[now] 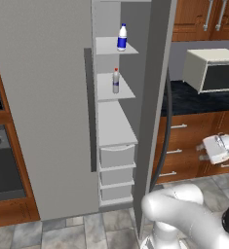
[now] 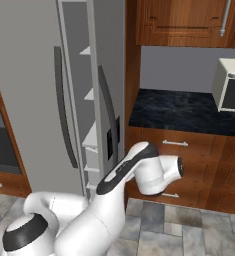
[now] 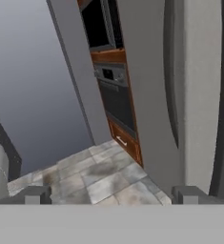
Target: Take the bottled waters from the counter and place them in the freezer to freeze. Close the freezer door after placing the bottles.
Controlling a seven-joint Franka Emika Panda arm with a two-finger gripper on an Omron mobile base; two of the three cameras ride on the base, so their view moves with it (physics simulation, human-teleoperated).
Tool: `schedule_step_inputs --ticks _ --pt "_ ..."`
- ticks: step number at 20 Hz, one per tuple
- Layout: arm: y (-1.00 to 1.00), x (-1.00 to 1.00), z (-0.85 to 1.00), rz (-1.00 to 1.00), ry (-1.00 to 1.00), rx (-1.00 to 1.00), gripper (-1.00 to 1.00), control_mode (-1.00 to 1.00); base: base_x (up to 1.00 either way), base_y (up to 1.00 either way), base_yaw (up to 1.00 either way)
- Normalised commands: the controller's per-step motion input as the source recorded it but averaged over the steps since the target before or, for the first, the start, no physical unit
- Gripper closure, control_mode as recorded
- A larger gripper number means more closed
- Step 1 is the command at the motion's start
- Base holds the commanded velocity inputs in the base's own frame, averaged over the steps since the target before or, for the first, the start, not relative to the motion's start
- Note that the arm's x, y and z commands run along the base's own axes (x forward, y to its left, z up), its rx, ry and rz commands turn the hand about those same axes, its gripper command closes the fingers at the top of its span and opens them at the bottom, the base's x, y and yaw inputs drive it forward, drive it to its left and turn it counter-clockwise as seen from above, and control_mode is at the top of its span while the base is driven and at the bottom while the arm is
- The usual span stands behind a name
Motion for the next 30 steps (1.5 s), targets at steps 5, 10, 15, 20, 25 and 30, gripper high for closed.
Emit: schedule_step_inputs --ticks 5,10,15,20,25,30 --pt "0.28 0.78 -0.39 0.05 -0.06 0.17 -1.00 -1.00 0.00 0.00 0.00" --pt "0.12 0.49 -0.22 0.06 -0.06 0.11 -1.00 -1.00 0.00 0.00 0.00" --pt "0.00 0.00 0.00 0.00 0.00 0.00 -1.00 -1.00 0.00 0.00 0.00" --pt "-0.02 0.33 -0.01 0.00 0.00 0.00 -1.00 -1.00 0.00 0.00 0.00" --pt "-0.19 0.29 0.00 0.01 0.00 0.00 -1.00 -1.00 0.00 0.00 0.00" --pt "-0.03 0.32 0.00 0.00 0.00 0.00 -1.00 -1.00 0.00 0.00 0.00"
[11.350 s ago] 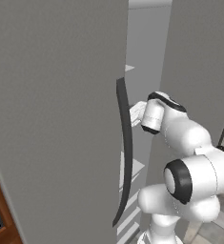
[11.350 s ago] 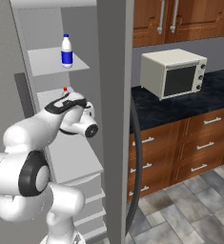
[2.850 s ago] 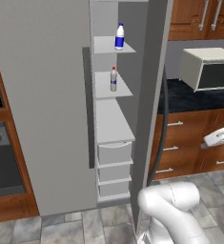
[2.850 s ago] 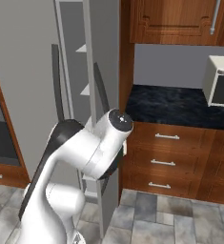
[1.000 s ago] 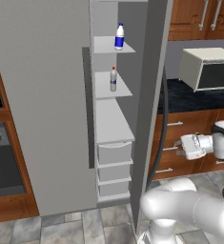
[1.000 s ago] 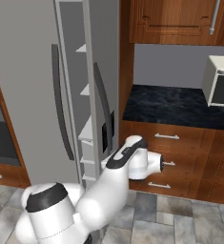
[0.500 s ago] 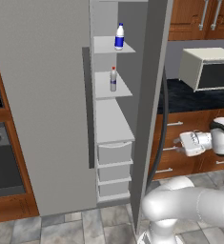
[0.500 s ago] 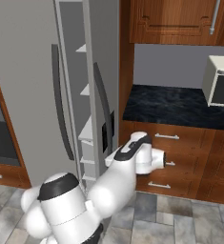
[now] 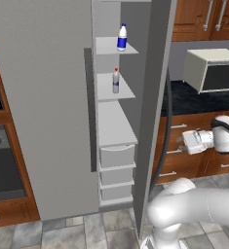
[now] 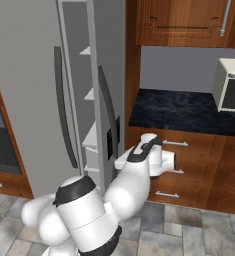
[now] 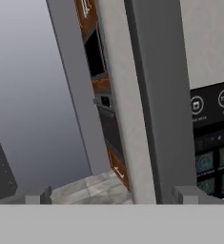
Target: Take the bottled waters from the counter and place them in the freezer to freeze. Close the freezer door after placing the bottles.
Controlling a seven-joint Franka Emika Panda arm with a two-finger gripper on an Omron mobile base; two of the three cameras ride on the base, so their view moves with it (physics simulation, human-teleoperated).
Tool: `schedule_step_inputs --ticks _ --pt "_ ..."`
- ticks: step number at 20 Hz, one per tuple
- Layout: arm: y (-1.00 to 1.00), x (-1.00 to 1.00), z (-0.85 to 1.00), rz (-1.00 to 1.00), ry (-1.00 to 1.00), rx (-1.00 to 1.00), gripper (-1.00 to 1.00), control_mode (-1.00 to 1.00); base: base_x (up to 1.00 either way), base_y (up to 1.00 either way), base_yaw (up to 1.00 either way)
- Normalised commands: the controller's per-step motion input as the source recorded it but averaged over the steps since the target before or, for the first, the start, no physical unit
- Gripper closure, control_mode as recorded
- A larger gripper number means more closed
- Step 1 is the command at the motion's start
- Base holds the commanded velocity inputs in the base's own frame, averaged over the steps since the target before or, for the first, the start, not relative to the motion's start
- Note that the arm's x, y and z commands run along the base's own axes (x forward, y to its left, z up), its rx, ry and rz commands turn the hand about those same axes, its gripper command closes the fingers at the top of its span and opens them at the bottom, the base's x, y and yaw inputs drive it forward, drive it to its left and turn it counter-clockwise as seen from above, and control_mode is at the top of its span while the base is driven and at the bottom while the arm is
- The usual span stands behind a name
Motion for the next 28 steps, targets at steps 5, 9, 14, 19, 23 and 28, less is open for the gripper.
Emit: schedule_step_inputs --ticks 5,9,14,19,23,28 --pt "0.00 0.41 -0.01 -0.02 -0.01 0.00 -1.00 -1.00 0.00 0.00 0.00" --pt "0.00 0.25 0.00 0.00 -0.02 0.00 -1.00 -1.00 0.00 0.00 0.00" --pt "0.00 0.36 0.00 0.00 0.00 0.00 -1.00 -1.00 0.00 0.00 0.00" --pt "-0.05 0.18 0.00 0.00 0.01 0.00 -1.00 -1.00 0.00 0.00 0.00" --pt "0.11 -0.36 0.00 0.02 0.00 0.00 -1.00 -1.00 0.00 0.00 0.00" --pt "0.36 -0.13 0.00 0.03 0.00 0.00 -1.00 -1.00 0.00 0.00 0.00"
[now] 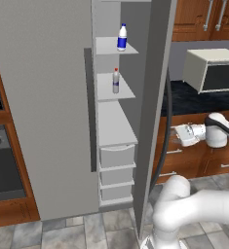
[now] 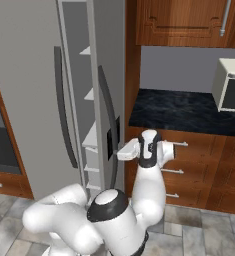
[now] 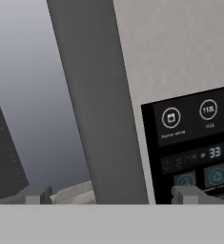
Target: Take the bottled waters from the counter and place them in the freezer to freeze. Close the freezer door after placing the bottles.
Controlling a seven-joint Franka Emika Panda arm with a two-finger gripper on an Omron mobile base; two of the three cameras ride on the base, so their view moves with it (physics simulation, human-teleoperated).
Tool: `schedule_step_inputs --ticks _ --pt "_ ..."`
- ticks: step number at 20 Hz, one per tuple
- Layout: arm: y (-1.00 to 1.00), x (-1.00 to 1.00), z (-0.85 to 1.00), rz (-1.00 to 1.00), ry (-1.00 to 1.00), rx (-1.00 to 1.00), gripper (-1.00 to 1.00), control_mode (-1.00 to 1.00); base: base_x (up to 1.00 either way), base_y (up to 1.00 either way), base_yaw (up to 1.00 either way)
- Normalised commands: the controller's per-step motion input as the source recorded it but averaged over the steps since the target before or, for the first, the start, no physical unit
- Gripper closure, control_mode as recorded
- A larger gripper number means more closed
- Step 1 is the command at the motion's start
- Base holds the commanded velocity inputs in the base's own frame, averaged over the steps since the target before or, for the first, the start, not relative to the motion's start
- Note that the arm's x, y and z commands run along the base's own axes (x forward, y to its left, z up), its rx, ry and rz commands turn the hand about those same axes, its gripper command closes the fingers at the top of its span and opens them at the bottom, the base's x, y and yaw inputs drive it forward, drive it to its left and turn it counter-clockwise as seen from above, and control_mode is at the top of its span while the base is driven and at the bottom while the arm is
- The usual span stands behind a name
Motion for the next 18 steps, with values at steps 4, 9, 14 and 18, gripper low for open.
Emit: schedule_step_inputs --ticks 4,9,14,18 --pt "0.11 0.13 0.00 0.00 0.00 0.00 -1.00 -1.00 0.00 0.00 0.00" --pt "0.48 0.02 -0.03 0.00 0.01 0.00 -1.00 -1.00 0.00 0.00 0.00" --pt "0.52 0.03 -0.01 -0.01 0.01 0.00 -1.00 -1.00 0.00 0.00 0.00" --pt "0.57 0.01 0.00 -0.17 0.07 -0.01 -1.00 -1.00 0.00 0.00 0.00"
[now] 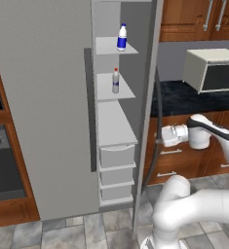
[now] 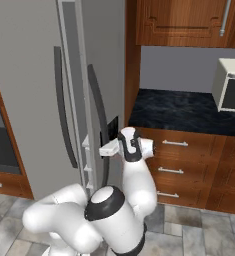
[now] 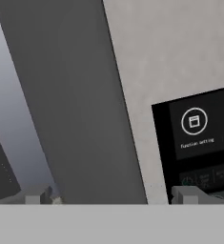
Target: Take the bottled waters from the counter and place them in the freezer to freeze. Close the freezer door after placing the bottles.
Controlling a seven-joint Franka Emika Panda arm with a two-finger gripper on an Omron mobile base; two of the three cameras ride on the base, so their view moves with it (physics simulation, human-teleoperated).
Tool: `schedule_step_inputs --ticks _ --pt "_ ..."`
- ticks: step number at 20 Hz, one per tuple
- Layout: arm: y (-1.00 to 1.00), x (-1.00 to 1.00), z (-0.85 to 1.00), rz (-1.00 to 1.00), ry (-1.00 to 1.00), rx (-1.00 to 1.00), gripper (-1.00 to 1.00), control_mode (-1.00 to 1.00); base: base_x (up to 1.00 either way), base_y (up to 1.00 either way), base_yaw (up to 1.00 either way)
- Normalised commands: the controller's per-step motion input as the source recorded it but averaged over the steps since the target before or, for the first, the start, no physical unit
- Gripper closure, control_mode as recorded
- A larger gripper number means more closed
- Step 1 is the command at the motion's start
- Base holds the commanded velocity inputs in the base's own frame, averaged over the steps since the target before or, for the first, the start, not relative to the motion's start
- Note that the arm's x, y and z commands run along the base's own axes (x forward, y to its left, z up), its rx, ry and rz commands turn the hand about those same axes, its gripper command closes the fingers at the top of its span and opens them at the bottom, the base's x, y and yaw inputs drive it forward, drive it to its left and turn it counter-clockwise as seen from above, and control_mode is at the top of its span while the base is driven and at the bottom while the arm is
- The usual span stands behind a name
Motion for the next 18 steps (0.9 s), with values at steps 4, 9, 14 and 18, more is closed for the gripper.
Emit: schedule_step_inputs --ticks 4,9,14,18 --pt "0.67 0.01 0.00 -0.31 0.12 -0.05 -1.00 -1.00 0.00 0.00 0.00" --pt "0.77 0.13 0.01 -0.32 0.11 -0.16 -1.00 -1.00 0.00 0.00 0.00" --pt "0.73 0.26 0.07 -0.20 0.07 -0.22 -1.00 -1.00 0.00 0.00 0.00" --pt "0.50 0.20 0.01 -0.17 0.03 -0.15 -1.00 -1.00 0.00 0.00 0.00"
